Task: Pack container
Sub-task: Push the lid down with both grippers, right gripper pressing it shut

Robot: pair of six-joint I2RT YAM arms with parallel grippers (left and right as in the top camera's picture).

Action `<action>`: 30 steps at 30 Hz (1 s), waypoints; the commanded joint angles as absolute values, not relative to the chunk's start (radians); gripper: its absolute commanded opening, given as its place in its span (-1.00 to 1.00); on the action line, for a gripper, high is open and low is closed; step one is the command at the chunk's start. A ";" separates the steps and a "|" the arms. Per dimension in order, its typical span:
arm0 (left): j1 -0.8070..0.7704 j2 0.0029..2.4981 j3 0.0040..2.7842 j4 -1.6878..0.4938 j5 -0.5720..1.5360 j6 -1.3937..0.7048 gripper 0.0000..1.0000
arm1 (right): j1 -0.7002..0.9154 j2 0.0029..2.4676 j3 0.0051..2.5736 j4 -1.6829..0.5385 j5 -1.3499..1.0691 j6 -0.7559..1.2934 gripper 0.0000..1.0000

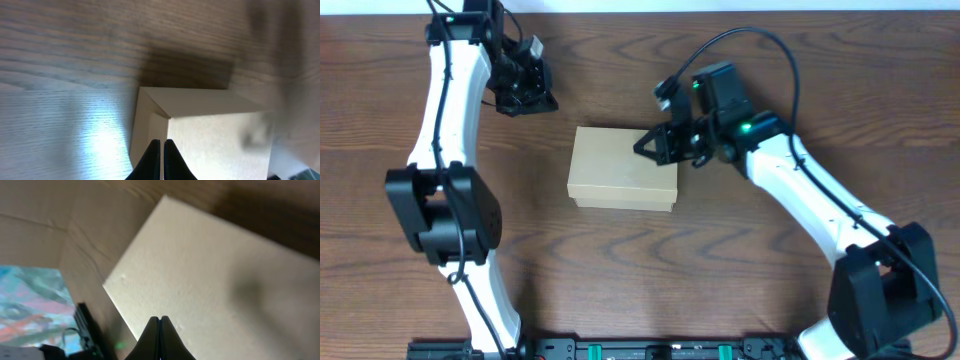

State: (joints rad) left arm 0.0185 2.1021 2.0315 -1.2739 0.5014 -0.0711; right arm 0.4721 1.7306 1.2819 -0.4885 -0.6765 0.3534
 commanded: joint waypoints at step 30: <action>0.019 1.804 2.059 -1.291 0.359 -0.184 -0.89 | 0.604 1.845 1.290 -0.701 -0.310 0.245 -0.97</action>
State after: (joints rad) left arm 0.0185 1.8210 2.0319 -1.2842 0.3679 -0.1806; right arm 0.5972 1.7889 1.3098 -0.6960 -0.3710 0.2729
